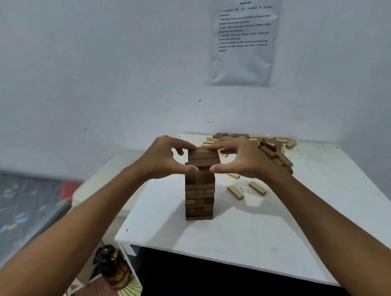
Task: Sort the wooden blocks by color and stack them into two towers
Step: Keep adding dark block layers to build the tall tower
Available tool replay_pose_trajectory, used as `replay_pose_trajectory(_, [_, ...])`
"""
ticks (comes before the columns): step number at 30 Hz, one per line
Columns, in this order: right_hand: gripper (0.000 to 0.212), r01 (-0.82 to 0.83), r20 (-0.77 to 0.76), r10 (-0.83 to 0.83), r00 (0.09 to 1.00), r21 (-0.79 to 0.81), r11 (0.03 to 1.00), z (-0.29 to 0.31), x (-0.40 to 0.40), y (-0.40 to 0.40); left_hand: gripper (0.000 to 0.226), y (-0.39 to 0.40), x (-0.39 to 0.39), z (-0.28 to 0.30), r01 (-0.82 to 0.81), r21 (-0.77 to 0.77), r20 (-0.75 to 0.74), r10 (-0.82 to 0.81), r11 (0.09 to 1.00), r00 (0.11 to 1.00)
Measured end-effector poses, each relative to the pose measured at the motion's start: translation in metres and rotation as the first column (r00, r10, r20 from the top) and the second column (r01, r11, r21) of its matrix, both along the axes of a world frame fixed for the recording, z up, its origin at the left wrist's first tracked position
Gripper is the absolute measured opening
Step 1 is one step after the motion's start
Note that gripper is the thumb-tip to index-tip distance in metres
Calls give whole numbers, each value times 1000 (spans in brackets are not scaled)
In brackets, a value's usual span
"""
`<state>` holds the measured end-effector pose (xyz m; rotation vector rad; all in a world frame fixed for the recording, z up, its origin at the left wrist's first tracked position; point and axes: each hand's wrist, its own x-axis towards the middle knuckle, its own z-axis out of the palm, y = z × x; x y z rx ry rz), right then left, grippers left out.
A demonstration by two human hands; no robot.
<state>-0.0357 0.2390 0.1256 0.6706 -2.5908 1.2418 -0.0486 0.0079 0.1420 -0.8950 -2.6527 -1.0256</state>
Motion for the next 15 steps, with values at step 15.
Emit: replay_pose_trajectory(15, [52, 3, 75, -3, 997, 0, 1000, -22, -14, -10, 78, -11, -20, -30, -34, 28, 108, 31, 999, 994])
